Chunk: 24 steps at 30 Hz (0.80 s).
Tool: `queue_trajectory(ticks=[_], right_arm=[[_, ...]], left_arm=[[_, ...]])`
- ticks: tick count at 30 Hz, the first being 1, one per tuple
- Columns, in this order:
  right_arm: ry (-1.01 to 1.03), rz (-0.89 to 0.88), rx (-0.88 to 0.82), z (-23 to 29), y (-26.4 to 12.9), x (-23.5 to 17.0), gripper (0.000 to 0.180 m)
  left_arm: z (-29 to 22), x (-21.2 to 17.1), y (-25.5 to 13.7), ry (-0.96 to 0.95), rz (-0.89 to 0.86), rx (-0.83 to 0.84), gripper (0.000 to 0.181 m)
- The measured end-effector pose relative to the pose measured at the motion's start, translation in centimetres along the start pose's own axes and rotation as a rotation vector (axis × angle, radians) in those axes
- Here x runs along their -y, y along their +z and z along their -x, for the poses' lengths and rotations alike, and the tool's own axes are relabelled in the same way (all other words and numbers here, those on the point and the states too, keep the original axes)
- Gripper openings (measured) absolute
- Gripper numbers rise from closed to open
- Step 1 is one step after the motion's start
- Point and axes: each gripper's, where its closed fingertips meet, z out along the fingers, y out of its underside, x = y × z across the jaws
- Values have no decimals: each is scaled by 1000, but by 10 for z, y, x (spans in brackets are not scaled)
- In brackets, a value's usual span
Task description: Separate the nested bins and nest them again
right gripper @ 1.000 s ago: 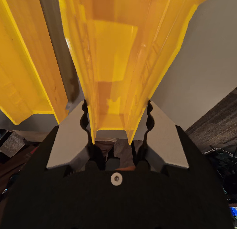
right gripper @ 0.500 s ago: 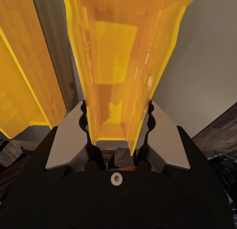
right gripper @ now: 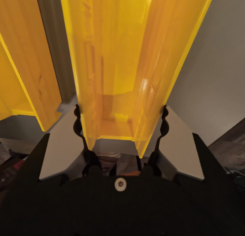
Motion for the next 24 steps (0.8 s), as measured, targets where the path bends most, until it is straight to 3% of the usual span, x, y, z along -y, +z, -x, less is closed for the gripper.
queue_trajectory(ticks=[13,18,21,24], right_arm=[[18,-124,32,0,1,4,122],[-50,-417,-41,9,-40,5,120],[-75,-617,46,45,-67,-19,116],[-99,-802,90,68,-69,-50,107]], left_arm=[[-1,-3,0,43,14,23,37],[20,-1,-5,53,3,105,37],[35,0,-11,67,-3,170,39],[57,9,-22,116,-41,288,44]])
